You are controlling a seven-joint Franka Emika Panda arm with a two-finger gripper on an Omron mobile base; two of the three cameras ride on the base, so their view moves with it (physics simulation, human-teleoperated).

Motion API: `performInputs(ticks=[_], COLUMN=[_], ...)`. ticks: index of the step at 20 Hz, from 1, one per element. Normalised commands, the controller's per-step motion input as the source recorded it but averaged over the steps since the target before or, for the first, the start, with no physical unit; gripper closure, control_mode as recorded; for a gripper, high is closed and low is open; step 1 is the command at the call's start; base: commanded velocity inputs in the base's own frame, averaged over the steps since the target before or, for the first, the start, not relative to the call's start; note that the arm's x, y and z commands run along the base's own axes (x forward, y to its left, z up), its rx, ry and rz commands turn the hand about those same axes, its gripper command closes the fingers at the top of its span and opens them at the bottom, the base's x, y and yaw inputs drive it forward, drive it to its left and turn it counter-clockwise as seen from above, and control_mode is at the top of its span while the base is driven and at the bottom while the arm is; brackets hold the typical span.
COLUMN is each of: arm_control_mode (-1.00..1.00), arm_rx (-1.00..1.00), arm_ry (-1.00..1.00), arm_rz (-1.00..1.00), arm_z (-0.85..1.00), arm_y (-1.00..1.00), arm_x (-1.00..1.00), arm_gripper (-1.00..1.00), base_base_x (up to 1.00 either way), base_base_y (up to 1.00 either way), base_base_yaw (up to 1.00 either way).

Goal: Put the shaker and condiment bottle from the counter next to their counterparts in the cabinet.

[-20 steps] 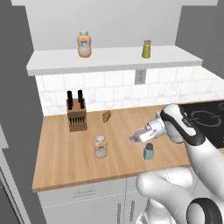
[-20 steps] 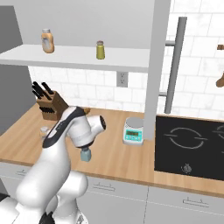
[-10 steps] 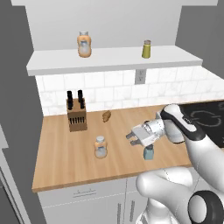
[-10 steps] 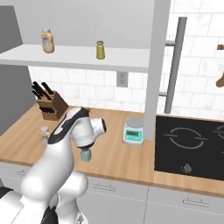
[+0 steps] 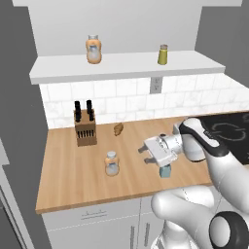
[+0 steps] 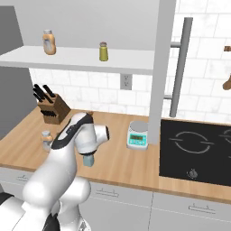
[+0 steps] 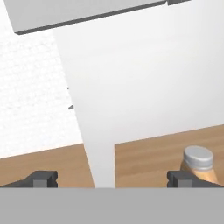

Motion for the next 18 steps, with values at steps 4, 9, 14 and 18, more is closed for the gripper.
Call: performInputs(ticks=[4,9,14,18], arm_control_mode=[-1.00,-1.00,-1.00,-1.00], arm_rx=[0.05,0.00,0.00,0.00], arm_ry=[0.00,0.09,0.12,0.02], arm_rz=[0.00,0.00,0.00,0.00], arm_z=[0.00,-0.25,-0.05,0.00], arm_y=[0.16,0.39,0.19,0.02], arm_x=[0.00,0.08,0.24,0.10], arm_gripper=[-1.00,-1.00,-1.00,-1.00], base_base_x=[0.00,0.00,0.00,0.00], base_base_y=[0.00,0.00,0.00,0.00], base_base_yaw=[0.00,0.00,0.00,0.00])
